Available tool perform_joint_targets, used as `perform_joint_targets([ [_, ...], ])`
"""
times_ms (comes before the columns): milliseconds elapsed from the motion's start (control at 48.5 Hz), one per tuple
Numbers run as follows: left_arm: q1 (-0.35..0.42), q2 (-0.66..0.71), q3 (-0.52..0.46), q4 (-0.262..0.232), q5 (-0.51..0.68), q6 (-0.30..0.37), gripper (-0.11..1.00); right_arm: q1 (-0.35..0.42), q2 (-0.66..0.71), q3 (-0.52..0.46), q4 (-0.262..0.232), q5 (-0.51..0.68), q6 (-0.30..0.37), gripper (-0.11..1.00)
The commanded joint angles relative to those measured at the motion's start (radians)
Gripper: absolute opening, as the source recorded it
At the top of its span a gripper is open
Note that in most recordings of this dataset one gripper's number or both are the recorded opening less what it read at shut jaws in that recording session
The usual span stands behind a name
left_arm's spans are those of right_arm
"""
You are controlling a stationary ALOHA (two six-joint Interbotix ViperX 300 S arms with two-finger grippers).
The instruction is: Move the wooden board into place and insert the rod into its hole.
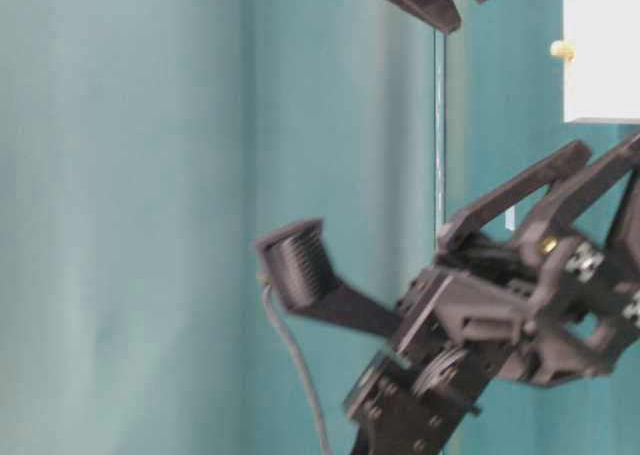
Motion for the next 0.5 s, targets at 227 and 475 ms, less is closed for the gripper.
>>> perform_joint_targets([
  [227,-0.015,-0.118,0.061,0.000,-0.005,0.000,0.90,0.003,-0.121,0.084,0.002,-0.005,0.002,0.78],
  [475,-0.026,-0.135,0.087,0.000,-0.014,0.000,0.90,0.003,-0.212,0.143,0.002,-0.002,0.002,0.77],
])
